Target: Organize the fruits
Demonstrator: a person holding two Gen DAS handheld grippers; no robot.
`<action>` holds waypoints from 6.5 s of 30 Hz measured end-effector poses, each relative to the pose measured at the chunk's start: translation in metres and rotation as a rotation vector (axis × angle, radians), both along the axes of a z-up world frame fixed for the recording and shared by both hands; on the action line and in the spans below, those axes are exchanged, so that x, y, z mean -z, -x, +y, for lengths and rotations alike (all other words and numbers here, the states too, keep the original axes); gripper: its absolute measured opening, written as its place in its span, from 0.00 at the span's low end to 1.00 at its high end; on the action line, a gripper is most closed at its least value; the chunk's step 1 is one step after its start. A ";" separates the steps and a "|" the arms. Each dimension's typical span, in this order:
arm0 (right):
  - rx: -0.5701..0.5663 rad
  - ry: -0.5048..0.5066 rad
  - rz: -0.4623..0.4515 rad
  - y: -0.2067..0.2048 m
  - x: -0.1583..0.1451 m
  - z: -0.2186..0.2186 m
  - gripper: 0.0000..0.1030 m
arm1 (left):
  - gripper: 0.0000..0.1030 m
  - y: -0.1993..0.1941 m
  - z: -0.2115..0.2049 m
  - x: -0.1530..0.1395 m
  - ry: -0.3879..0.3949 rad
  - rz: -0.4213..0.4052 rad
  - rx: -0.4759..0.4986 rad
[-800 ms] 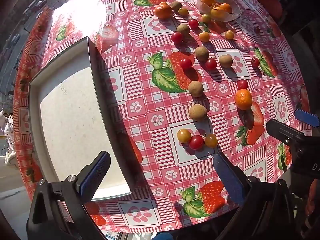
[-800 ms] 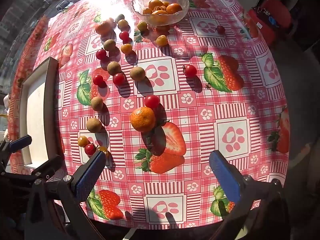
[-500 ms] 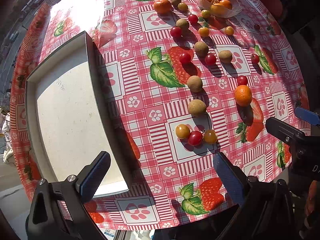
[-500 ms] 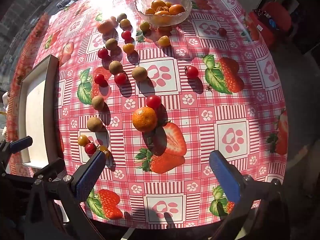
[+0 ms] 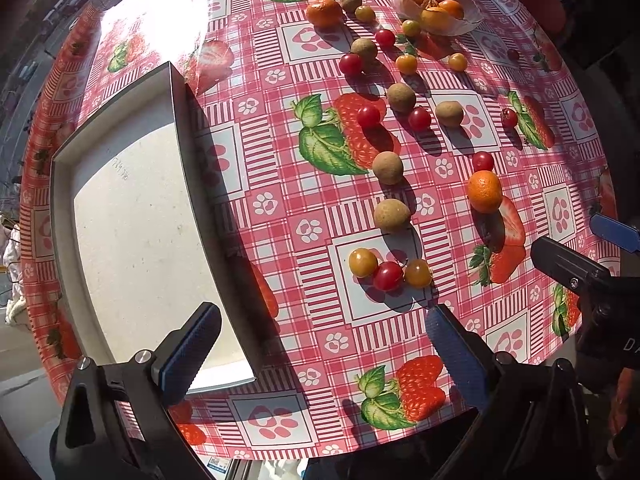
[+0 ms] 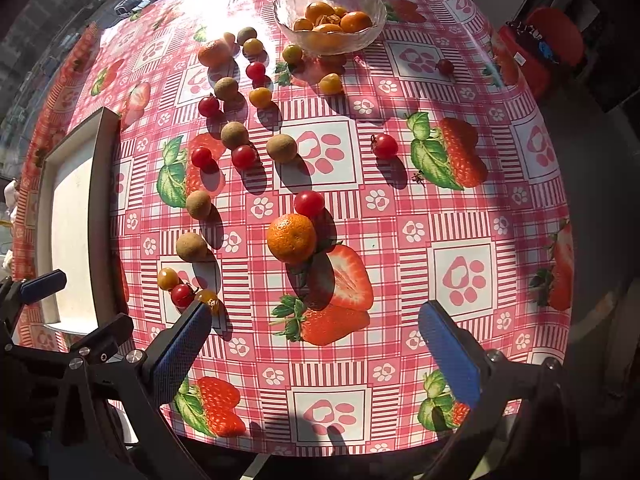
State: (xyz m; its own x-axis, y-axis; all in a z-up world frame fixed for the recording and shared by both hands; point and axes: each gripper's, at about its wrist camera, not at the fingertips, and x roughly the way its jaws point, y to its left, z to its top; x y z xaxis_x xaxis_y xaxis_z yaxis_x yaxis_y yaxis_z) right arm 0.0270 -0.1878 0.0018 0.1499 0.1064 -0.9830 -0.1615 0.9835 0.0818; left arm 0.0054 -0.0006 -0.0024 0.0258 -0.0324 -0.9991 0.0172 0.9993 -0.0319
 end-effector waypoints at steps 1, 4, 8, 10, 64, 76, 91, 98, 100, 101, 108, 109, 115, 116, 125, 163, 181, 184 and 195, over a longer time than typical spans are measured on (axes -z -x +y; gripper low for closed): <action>0.000 -0.003 -0.004 0.000 0.000 0.000 1.00 | 1.00 0.001 -0.001 0.000 -0.004 -0.004 0.000; 0.002 -0.004 -0.001 0.000 0.000 -0.001 1.00 | 1.00 0.000 -0.002 -0.001 -0.009 -0.007 0.003; 0.007 -0.023 0.058 -0.001 0.000 -0.001 1.00 | 1.00 0.002 -0.001 0.001 -0.019 -0.011 -0.002; 0.006 -0.012 0.048 -0.001 0.000 -0.001 1.00 | 1.00 0.003 -0.001 0.001 -0.028 -0.018 -0.006; 0.030 -0.110 0.182 -0.042 0.075 0.016 0.75 | 0.78 -0.091 -0.103 0.112 0.018 0.008 0.057; 0.058 -0.161 0.171 -0.056 0.067 0.024 0.38 | 0.29 -0.120 -0.134 0.095 0.120 -0.023 0.071; 0.043 -0.207 0.130 -0.032 0.031 0.041 0.38 | 0.29 -0.113 -0.102 0.069 0.162 -0.066 -0.029; -0.041 -0.209 0.126 -0.031 0.018 0.089 0.38 | 0.29 -0.041 0.007 0.036 0.138 -0.117 -0.142; -0.077 -0.213 0.130 -0.026 0.014 0.103 0.38 | 0.29 -0.032 0.031 0.032 0.128 -0.135 -0.179; -0.099 -0.216 0.130 -0.023 0.012 0.111 0.38 | 0.29 -0.027 0.042 0.030 0.119 -0.148 -0.200; -0.246 -0.231 0.144 -0.009 0.006 0.180 0.38 | 0.29 0.002 0.110 0.032 0.049 -0.143 -0.307; -0.264 -0.231 0.149 -0.008 0.007 0.191 0.38 | 0.29 0.006 0.117 0.035 0.041 -0.135 -0.317; -0.388 -0.218 0.171 0.010 0.019 0.253 0.38 | 0.29 0.021 0.146 0.056 0.006 -0.083 -0.351; -0.405 -0.210 0.178 0.013 0.023 0.261 0.38 | 0.29 0.023 0.149 0.059 0.003 -0.078 -0.351; -0.466 -0.129 0.232 0.030 0.058 0.298 0.39 | 0.29 0.022 0.145 0.082 -0.008 -0.028 -0.320; -0.065 -0.150 0.183 -0.002 0.029 0.133 0.82 | 0.86 -0.031 0.014 0.025 -0.064 -0.158 -0.053; 0.187 -0.037 0.223 -0.019 0.077 -0.014 0.82 | 0.86 -0.114 -0.100 0.073 -0.007 -0.094 0.071; 0.168 -0.015 0.208 -0.030 0.080 -0.018 0.82 | 0.86 -0.123 -0.103 0.081 -0.012 -0.092 0.054; 0.051 -0.040 0.150 -0.068 0.077 -0.017 0.64 | 0.62 -0.128 -0.120 0.094 -0.024 -0.078 0.070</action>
State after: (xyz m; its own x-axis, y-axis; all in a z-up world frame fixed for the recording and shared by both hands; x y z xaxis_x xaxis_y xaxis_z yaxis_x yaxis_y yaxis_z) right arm 0.0954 -0.2049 -0.0752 0.0076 0.1422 -0.9898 -0.0945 0.9855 0.1408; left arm 0.1339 -0.1208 -0.0963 0.1023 -0.0125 -0.9947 0.0881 0.9961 -0.0035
